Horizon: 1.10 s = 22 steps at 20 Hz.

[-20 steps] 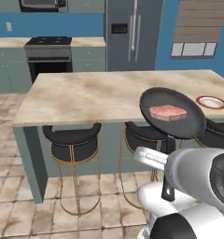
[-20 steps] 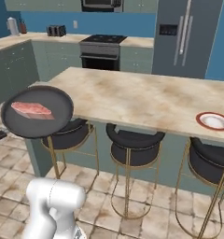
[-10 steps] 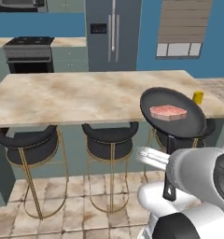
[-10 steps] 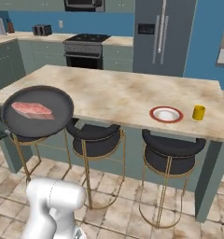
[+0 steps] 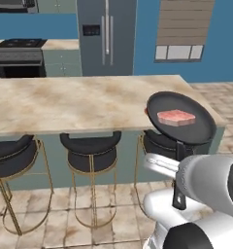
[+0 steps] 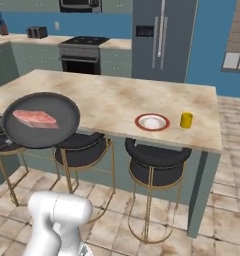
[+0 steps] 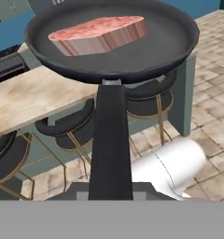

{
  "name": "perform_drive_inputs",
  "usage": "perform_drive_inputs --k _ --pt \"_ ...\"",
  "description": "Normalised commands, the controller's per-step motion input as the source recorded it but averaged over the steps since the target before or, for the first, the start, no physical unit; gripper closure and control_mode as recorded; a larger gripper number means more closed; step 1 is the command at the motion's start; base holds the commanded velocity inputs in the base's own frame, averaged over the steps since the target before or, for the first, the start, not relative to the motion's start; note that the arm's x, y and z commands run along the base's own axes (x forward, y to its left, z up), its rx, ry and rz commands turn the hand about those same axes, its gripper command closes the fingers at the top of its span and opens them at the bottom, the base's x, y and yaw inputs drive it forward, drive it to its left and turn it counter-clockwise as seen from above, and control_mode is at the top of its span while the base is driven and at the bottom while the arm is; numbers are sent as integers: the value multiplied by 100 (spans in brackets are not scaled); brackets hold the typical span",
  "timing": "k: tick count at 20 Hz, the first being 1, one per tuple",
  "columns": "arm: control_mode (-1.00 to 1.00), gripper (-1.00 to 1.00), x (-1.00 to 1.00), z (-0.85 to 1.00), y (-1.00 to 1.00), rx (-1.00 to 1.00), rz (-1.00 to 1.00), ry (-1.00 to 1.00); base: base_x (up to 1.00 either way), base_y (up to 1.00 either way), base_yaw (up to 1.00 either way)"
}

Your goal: Pick up the pan with the steak in it and place it on the dining table. Then place the steak on the plate.

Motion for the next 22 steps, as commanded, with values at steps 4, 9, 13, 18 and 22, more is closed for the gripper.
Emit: perform_drive_inputs --k 4,9,13,18,22 --pt "100 100 0 0 0 0 0 0 71 -14 2" --pt "100 100 0 0 0 0 0 0 86 -8 2" --pt "100 100 0 0 0 0 0 0 83 -9 2" --pt "100 100 0 0 0 0 0 0 78 -9 2" --pt "-100 100 50 -13 -11 0 2 0 18 -3 0"
